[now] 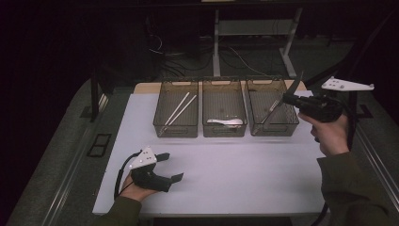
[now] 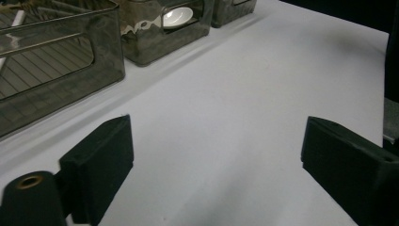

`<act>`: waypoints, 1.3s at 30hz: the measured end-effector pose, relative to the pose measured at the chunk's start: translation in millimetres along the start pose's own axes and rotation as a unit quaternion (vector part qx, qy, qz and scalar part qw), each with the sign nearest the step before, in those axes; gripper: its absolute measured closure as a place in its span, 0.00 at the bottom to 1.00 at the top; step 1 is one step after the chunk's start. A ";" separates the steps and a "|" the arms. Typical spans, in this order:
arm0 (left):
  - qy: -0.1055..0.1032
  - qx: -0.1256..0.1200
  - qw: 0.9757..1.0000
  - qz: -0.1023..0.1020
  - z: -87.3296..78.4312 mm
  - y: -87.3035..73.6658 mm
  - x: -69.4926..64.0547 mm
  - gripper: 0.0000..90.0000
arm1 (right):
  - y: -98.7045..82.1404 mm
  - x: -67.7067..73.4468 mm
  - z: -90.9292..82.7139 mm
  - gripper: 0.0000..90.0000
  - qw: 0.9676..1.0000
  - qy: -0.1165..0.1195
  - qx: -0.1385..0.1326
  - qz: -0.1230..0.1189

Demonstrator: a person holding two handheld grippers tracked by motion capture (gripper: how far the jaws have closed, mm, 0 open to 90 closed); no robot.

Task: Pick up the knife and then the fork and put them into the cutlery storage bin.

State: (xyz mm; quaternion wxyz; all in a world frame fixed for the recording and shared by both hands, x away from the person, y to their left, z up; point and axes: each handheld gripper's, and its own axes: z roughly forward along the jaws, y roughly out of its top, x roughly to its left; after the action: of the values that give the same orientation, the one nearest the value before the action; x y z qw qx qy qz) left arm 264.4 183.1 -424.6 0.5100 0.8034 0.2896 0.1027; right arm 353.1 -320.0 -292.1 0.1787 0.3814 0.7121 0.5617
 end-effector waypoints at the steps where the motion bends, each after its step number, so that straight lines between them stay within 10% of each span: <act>1: 0.000 0.002 1.000 0.001 0.7 -0.3 0.9 0.06 | 2.0 -4.2 -0.3 0.98 1.000 -0.007 0.001 0.000; 15: -0.009 0.001 1.000 -0.002 7.5 -4.3 3.4 0.00 | 9.0 -50.2 10.1 0.98 0.994 -0.091 0.061 -0.008; 28: -0.017 0.013 1.000 0.000 11.5 -4.2 1.4 0.00 | -18.3 -76.4 35.8 0.98 0.975 -0.139 0.171 -0.005; 39: -0.015 0.018 1.000 0.000 12.9 -4.5 1.5 0.00 | -25.7 -82.5 68.3 0.97 0.980 -0.133 0.150 0.001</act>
State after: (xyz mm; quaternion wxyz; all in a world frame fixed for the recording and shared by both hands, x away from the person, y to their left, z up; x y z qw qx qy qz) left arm 269.9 175.5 -434.6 0.4999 0.8138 0.2838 0.0855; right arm 444.1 -338.0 -351.4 0.2116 0.4759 0.7579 0.3928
